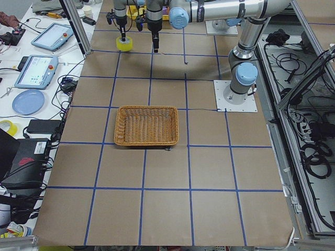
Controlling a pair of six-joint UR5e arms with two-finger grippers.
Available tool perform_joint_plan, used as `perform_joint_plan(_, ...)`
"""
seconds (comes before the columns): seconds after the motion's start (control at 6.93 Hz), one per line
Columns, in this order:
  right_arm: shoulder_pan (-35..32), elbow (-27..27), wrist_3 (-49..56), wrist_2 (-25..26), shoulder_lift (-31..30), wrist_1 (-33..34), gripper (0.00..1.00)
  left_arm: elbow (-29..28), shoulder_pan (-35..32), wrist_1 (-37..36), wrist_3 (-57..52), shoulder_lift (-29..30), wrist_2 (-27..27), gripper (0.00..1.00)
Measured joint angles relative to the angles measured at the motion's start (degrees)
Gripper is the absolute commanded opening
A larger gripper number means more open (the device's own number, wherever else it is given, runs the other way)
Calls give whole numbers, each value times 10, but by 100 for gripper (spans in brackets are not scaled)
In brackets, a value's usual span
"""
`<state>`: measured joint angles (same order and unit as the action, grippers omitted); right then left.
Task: Transfer tape with both arms
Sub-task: 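Carry the tape roll with the right gripper to the table center and set it down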
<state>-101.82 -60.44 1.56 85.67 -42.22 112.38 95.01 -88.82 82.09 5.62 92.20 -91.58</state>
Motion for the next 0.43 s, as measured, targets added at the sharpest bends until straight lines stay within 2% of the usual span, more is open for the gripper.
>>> perform_joint_plan(0.14, -7, 0, 4, 0, 6, 2, 0, 0, 0, 0, 0, 0, 0, 100)
perform_joint_plan(0.29, -10, 0, 13, 2, 8, 3, 91, 0, 0, 0, 0, 0, 0, 100)
perform_joint_plan(0.43, -11, 0, 18, 4, 10, 3, 100, 0, 0, 0, 0, 0, 0, 100)
